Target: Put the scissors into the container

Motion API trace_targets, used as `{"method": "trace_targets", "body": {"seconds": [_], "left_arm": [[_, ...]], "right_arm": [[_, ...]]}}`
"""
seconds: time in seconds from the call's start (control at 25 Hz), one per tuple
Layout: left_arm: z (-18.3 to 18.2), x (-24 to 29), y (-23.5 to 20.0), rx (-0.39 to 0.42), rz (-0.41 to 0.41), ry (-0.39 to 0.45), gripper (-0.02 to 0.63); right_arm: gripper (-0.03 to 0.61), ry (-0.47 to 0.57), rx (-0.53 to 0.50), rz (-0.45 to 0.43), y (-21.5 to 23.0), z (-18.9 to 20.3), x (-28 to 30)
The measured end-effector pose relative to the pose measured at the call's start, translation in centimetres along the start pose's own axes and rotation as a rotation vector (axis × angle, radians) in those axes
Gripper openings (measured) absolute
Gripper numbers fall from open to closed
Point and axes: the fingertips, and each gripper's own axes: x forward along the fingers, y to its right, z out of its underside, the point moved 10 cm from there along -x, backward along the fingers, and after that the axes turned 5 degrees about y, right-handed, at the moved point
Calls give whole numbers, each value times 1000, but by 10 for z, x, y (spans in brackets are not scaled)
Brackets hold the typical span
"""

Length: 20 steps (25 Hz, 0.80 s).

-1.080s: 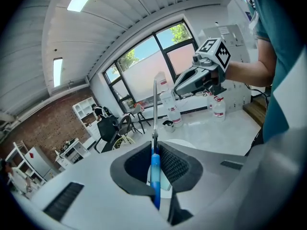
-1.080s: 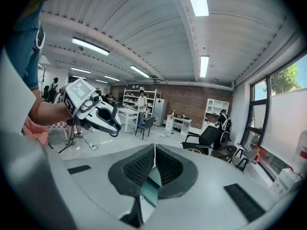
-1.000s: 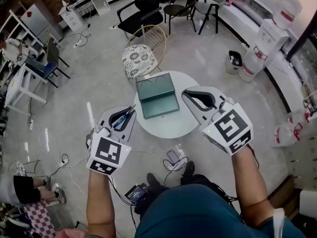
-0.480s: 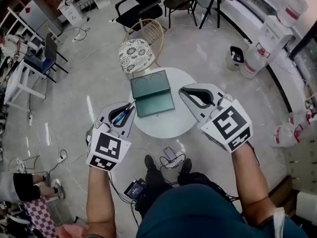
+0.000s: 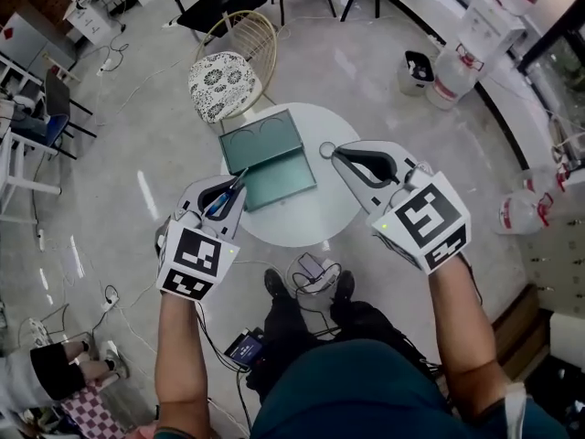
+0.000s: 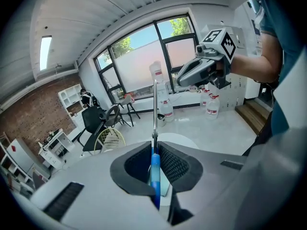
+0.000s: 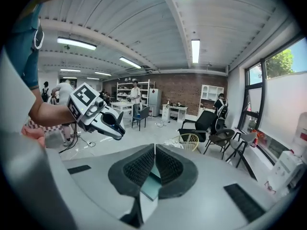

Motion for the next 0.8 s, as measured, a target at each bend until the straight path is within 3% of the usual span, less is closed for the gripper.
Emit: {"method": "trace_targets", "body": {"seconds": [0.4,0.8], "left_arm": [[74,79,-30,-35,90,-61,52],[140,156,-30,-77,156,-117,52]], "right_arm": [[38,-82,76,38,18,63,68],[38,-135,130,39,29,127,118]]}}
